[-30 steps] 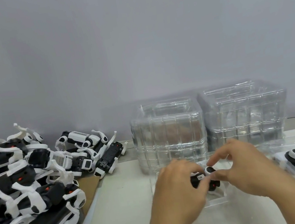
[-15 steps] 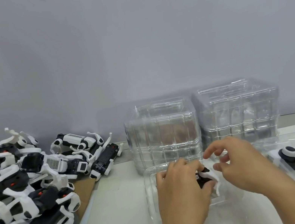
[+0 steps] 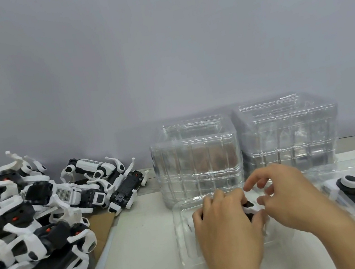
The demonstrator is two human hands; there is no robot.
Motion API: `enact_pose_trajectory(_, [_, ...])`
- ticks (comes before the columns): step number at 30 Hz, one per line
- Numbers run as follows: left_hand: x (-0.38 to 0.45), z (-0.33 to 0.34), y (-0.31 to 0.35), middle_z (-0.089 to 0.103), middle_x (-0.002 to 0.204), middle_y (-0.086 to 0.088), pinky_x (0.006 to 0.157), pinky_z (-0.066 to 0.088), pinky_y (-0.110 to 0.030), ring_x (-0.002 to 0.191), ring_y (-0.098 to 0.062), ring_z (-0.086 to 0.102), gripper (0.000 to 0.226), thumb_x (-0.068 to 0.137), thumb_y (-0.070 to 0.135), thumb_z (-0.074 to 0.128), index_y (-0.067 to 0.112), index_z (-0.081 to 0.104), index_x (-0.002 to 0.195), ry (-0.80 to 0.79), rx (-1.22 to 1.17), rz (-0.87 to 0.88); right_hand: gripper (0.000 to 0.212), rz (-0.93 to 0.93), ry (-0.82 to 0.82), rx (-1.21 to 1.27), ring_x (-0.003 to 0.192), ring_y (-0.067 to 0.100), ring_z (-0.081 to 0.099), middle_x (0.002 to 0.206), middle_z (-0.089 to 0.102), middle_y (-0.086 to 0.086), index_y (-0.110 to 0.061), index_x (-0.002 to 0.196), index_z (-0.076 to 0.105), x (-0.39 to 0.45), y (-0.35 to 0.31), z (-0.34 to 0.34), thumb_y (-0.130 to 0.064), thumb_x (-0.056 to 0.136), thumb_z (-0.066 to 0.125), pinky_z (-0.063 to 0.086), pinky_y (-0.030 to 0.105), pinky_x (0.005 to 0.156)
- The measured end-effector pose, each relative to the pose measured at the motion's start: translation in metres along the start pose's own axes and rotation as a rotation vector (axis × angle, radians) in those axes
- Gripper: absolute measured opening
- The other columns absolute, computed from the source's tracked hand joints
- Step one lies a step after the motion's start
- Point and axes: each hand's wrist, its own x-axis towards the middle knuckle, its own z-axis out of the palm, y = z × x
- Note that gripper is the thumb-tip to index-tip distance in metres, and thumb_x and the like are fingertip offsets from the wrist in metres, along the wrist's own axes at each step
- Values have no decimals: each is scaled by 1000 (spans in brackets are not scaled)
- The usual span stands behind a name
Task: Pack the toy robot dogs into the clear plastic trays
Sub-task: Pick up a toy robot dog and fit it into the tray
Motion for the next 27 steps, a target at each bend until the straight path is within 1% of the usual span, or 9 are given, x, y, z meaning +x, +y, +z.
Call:
enact_pose_trajectory(3, [0, -1, 0, 45, 99, 22, 88, 20, -27, 106, -4, 39, 27, 88, 57, 60, 40, 56, 107, -16, 4, -8, 45, 0, -4, -9, 85, 5, 57, 96, 52, -15, -42, 81, 66, 0, -1, 0, 3, 80, 67, 49, 25, 67])
enact_pose_trajectory(7, [3, -3, -2, 52, 101, 21, 88, 23, -26, 108, -5, 43, 26, 86, 55, 63, 38, 61, 106, -50, -27, -26, 45, -7, 5, -17, 83, 3, 55, 96, 53, -14, -43, 78, 66, 1, 0, 1, 2, 81, 68, 42, 19, 62])
enact_pose_trajectory(11, [10, -17, -13, 70, 99, 16, 87, 47, -18, 98, 1, 61, 22, 83, 44, 73, 31, 75, 100, -91, -301, -98, 42, -53, -2, -26, 89, 1, 52, 98, 56, -15, -42, 75, 68, 1, -3, 3, -1, 83, 68, 35, 13, 67])
enact_pose_trajectory(14, [17, -29, -28, 71, 89, 17, 79, 45, -8, 92, 4, 63, 4, 87, 28, 74, 31, 73, 89, 34, -419, -104, 37, -100, 25, -36, 99, 3, 53, 100, 60, -20, -41, 78, 71, 0, -9, 5, -5, 84, 70, 38, 19, 81])
enact_pose_trajectory(17, [20, -33, -48, 67, 82, 19, 73, 41, -3, 88, 7, 59, 22, 88, 17, 70, 35, 65, 75, 230, -350, -130, 27, -174, 57, 29, 95, -7, 54, 95, 64, -25, -42, 82, 72, -2, -17, 7, -16, 86, 74, 37, 8, 73])
enact_pose_trajectory(19, [20, -31, -58, 68, 85, 15, 70, 39, -3, 88, 4, 59, 20, 88, 15, 69, 32, 66, 76, 274, -394, -211, 19, -212, 45, 61, 92, -12, 53, 92, 65, -26, -44, 83, 71, -4, -24, 12, -26, 85, 77, 39, 5, 69])
enact_pose_trajectory(21, [21, -28, -66, 70, 89, 14, 72, 40, -6, 92, 2, 62, 13, 90, 18, 68, 29, 70, 84, 231, -557, -318, 14, -233, -8, 68, 91, -11, 53, 95, 65, -25, -46, 84, 70, -6, -33, 20, -37, 81, 80, 39, 7, 71])
enact_pose_trajectory(24, [23, -28, -71, 74, 84, 18, 71, 42, -14, 84, 10, 64, 12, 93, 22, 65, 25, 75, 88, 143, -800, -445, 18, -233, -138, 61, 97, -10, 53, 103, 62, -25, -47, 94, 71, -9, -44, 36, -45, 78, 80, 40, 8, 77])
enact_pose_trajectory(27, [24, -29, -73, 74, 82, 17, 72, 45, -19, 85, 4, 66, 17, 94, 25, 63, 23, 77, 84, 121, -860, -488, 26, -210, -206, 3, 108, 3, 54, 111, 61, -21, -42, 107, 72, -11, -48, 49, -42, 81, 78, 48, 26, 94])
